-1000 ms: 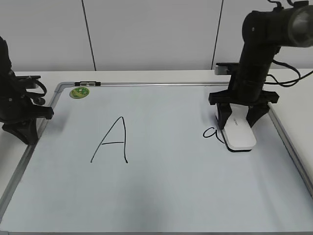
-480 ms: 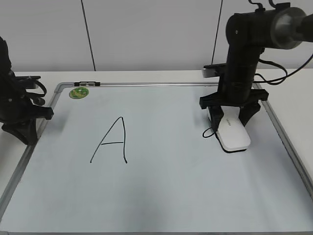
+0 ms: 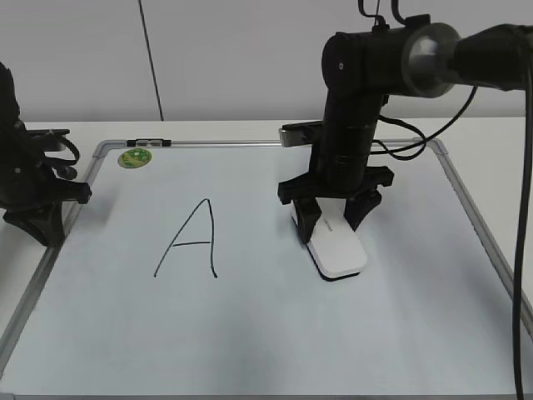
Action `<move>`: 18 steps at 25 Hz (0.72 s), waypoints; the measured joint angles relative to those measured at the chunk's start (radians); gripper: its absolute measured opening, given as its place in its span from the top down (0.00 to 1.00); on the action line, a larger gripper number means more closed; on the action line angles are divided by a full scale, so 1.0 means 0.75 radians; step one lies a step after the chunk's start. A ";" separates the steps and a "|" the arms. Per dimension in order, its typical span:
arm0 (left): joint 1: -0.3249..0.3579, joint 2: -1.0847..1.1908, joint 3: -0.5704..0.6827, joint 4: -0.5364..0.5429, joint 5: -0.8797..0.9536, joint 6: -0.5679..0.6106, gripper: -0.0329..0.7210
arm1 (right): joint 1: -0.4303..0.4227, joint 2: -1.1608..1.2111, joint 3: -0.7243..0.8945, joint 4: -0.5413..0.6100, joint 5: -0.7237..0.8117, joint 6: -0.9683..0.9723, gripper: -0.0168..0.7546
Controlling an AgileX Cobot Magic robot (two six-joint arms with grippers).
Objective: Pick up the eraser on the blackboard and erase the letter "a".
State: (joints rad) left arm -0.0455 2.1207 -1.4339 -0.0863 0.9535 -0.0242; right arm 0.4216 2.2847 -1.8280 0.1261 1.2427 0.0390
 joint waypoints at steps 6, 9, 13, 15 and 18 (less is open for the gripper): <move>0.000 0.000 0.000 -0.003 0.000 0.000 0.90 | 0.016 0.000 -0.071 0.083 -0.008 -0.017 0.30; 0.000 0.000 0.000 -0.003 0.000 0.000 0.90 | 0.022 -0.040 -0.134 0.064 -0.015 -0.017 0.30; 0.000 0.000 0.000 -0.005 0.000 0.000 0.90 | 0.022 -0.151 -0.154 -0.090 -0.019 0.041 0.30; 0.000 0.000 0.000 -0.005 0.000 0.000 0.90 | -0.002 -0.214 -0.154 -0.183 -0.019 0.082 0.30; 0.000 0.002 0.000 -0.005 0.000 0.000 0.90 | -0.060 -0.271 -0.135 -0.203 -0.019 0.095 0.30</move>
State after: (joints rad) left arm -0.0455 2.1223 -1.4339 -0.0898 0.9535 -0.0242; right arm 0.3768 2.0817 -1.9291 -0.0259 1.2286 0.1104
